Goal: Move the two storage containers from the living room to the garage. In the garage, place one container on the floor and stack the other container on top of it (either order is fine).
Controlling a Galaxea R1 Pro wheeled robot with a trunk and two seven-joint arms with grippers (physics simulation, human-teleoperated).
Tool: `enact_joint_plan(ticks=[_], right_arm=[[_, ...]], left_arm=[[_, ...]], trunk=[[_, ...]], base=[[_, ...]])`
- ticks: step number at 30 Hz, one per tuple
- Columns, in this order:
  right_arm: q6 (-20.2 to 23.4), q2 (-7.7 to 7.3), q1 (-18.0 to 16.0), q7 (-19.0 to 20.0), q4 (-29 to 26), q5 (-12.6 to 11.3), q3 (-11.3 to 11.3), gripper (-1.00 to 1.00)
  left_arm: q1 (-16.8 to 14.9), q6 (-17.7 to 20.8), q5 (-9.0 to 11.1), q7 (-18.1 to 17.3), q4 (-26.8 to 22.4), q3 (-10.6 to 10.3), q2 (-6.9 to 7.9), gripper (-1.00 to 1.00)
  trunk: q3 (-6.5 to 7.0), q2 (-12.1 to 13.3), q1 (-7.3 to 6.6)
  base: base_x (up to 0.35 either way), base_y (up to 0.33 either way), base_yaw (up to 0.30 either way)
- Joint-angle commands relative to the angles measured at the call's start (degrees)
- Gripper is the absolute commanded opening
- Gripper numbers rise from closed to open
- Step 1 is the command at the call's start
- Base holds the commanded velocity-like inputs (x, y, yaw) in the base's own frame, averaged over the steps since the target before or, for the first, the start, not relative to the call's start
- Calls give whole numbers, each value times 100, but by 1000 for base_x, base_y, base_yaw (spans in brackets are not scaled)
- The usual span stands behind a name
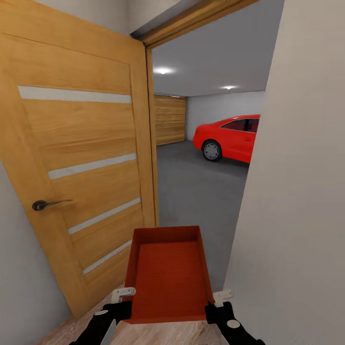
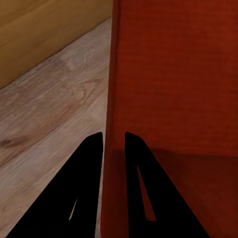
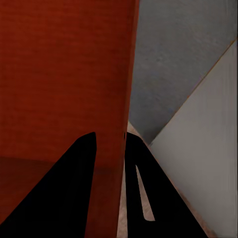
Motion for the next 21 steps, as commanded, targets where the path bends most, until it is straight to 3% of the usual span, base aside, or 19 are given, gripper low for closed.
enact_joint_plan(ticks=[1, 7, 21], right_arm=[[-13, 154, -1, 36, 16, -43, 77, -100], [-13, 154, -1, 36, 16, -44, 73, -100], [-13, 154, -1, 36, 18, -45, 72, -100]], left_arm=[[1, -333, -116, 121, -23, 44, -8, -100], [1, -325, -116, 121, -23, 44, -8, -100], [1, -324, -116, 122, -23, 49, 1, -100]], trunk=[[-3, -5, 2], [-3, -5, 2], [-3, -5, 2]], base=[[0, 0, -80], [26, 45, -18], [103, 228, 0]])
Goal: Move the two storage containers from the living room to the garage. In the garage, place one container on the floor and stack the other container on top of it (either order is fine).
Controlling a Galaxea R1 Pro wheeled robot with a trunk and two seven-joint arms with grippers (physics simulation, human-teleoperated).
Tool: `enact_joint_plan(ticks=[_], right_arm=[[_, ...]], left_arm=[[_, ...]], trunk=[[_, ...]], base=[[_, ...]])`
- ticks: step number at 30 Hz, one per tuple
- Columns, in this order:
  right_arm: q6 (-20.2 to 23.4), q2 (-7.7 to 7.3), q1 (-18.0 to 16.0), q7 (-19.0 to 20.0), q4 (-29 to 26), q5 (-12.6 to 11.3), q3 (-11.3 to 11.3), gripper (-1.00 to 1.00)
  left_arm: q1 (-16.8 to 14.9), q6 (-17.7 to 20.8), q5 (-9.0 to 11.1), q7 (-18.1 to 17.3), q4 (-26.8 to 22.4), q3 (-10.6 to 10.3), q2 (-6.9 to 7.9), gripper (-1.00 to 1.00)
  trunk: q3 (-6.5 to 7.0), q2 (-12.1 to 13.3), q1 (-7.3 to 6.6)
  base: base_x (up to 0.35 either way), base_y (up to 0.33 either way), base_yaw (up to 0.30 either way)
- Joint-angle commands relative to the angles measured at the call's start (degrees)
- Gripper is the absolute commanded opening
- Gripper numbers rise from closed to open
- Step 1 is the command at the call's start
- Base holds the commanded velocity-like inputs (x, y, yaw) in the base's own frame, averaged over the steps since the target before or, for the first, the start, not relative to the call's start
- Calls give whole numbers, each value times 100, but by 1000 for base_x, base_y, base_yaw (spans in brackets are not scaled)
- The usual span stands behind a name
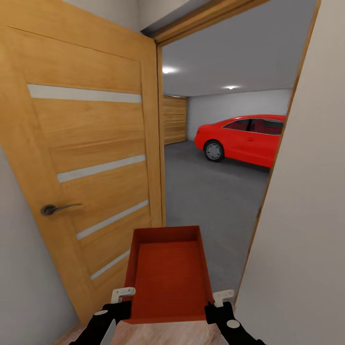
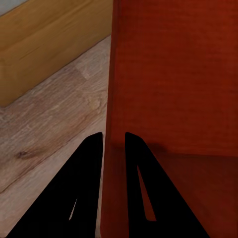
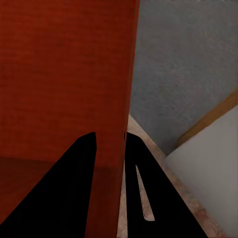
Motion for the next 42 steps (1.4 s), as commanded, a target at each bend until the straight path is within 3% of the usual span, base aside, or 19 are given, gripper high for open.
enact_joint_plan(ticks=[1, 18, 32, 42], right_arm=[[-12, 145, 0, 45, 14, -42, 69, -100], [-20, 145, 0, 45, 15, -41, 68, -100], [-20, 145, 0, 48, 13, -41, 68, -100], [-19, 145, 0, 51, 12, -41, 69, -100]], left_arm=[[-1, -327, -114, 136, -18, 42, -7, -100], [-1, -332, -114, 136, -19, 36, -8, -100], [-1, -327, -114, 136, -18, 36, -10, -100], [-1, -335, -117, 136, -19, 36, -14, -100]], trunk=[[-3, -5, 3], [-3, -5, 3], [-3, -5, 3], [-3, -5, 3]], base=[[82, 228, 0], [9, 31, 0], [0, 235, 0], [3, 31, 0]])
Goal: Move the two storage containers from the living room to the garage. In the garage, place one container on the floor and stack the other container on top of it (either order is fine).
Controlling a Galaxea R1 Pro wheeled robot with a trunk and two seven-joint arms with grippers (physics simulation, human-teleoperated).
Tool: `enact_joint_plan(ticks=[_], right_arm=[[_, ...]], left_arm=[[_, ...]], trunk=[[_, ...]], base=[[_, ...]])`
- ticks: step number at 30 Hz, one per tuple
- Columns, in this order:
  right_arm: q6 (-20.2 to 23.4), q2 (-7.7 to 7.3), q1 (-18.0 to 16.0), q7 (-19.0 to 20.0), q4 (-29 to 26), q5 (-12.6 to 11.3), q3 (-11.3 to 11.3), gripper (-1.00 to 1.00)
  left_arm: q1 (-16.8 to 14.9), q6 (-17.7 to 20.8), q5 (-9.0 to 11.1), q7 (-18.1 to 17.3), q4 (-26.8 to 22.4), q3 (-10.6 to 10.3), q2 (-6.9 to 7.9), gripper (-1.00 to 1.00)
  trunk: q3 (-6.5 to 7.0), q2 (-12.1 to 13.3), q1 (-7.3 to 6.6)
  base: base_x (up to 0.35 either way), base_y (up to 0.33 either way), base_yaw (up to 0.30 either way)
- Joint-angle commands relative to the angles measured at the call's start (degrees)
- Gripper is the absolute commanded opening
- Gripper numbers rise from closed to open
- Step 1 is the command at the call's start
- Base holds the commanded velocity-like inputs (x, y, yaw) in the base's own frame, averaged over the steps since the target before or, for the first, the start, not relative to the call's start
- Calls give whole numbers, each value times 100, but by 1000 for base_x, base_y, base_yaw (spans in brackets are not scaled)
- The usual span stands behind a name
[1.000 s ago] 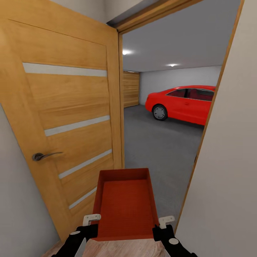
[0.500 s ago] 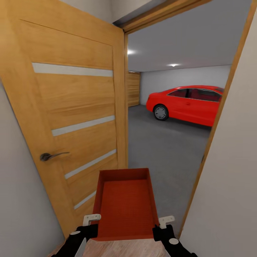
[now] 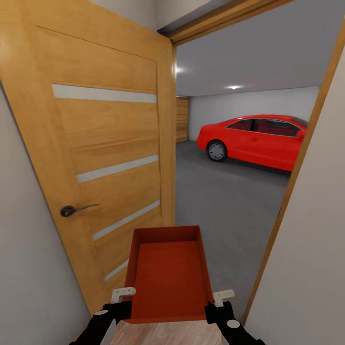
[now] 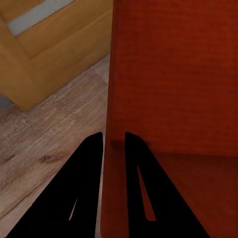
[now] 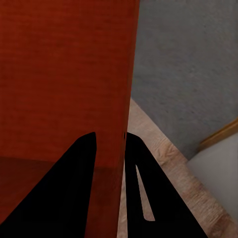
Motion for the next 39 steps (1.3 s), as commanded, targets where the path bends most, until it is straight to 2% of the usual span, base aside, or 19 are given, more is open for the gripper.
enact_joint_plan(ticks=[1, 11, 21, 22, 25, 26, 31, 39], right_arm=[[-12, 151, 0, 47, 15, -43, 70, -100], [-13, 151, 0, 48, 18, -43, 70, -100], [-13, 151, 0, 57, 15, -43, 69, -100], [-22, 37, 0, -20, 20, -36, 69, -100], [-17, -1, 0, 27, 22, 11, 45, -100], [-18, -7, 0, -21, 24, 29, 22, -100], [-21, 51, 0, -58, 24, 77, 34, -100], [-18, 23, 0, -63, 24, 131, 69, -100]], left_arm=[[-1, -324, -115, 126, -19, 41, -6, -100], [-1, -325, -120, 126, -19, 41, -1, -100], [-1, -325, -122, 126, -18, 41, -1, -100], [-1, -8, -11, 36, -18, 32, -9, -100], [-1, -51, -52, 52, 2, 38, -71, -100], [6, -51, -43, 56, 13, 30, -36, -100], [8, -88, 113, 64, 15, 11, 12, -100], [8, -315, 286, 65, 209, -40, 16, -100]], trunk=[[-3, -5, 2], [-3, -5, 2], [-3, -5, 2], [-3, -5, 2], [-3, -5, 2], [-3, -5, 2], [-3, -5, 2], [-3, -5, 2]], base=[[53, 120, 0], [113, 205, 0], [14, 19, 0], [0, 0, 0], [0, 0, 0], [0, 0, 0], [0, 0, 0], [0, 0, 0]])
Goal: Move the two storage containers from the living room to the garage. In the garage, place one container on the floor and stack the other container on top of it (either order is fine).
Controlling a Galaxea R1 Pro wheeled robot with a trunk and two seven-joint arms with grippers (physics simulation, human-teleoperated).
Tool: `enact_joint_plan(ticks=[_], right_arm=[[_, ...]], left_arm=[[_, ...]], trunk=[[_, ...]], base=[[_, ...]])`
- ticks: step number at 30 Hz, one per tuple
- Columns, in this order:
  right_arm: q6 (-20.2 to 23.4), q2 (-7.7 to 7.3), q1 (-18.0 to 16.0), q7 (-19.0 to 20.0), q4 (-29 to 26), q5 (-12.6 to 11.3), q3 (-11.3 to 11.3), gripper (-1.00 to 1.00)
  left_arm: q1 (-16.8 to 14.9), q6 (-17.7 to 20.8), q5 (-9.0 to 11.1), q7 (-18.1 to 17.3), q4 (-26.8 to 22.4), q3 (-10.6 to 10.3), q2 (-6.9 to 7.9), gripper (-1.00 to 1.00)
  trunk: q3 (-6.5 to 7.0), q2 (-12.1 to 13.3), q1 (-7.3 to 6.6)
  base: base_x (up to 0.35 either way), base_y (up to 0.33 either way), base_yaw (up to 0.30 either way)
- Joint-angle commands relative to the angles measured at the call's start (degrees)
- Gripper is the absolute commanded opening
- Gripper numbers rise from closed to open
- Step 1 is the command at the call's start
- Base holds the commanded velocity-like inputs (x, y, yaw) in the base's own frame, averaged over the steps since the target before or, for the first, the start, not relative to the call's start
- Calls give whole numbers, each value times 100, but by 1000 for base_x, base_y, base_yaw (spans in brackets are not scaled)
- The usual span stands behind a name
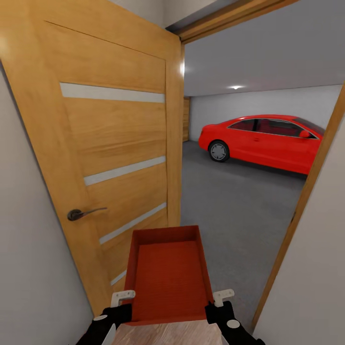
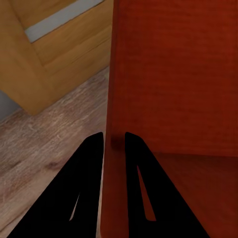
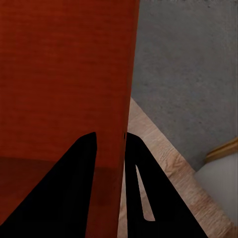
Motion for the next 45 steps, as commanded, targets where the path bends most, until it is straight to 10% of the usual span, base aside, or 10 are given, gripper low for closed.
enact_joint_plan(ticks=[1, 11, 12, 45], right_arm=[[-6, 32, 2, -36, 25, -20, 60, -100], [-4, 25, 2, 20, 25, 96, 2, -100], [-3, 223, 2, 97, 25, -151, 60, -100], [-3, 223, 2, 114, 25, -151, 60, -100]], left_arm=[[-3, -2, 27, 47, -44, 43, -11, -100], [-2, -100, 106, 47, 47, 18, -11, -100], [-2, -199, -305, 47, -251, 100, -11, -100], [-3, -199, -305, 47, -251, 98, -11, -100]], trunk=[[-3, -5, 2], [-3, -5, 2], [-3, -5, 2], [-3, -5, 2]], base=[[0, 0, 0], [0, 0, -125], [0, 0, -270], [0, 0, -279]])
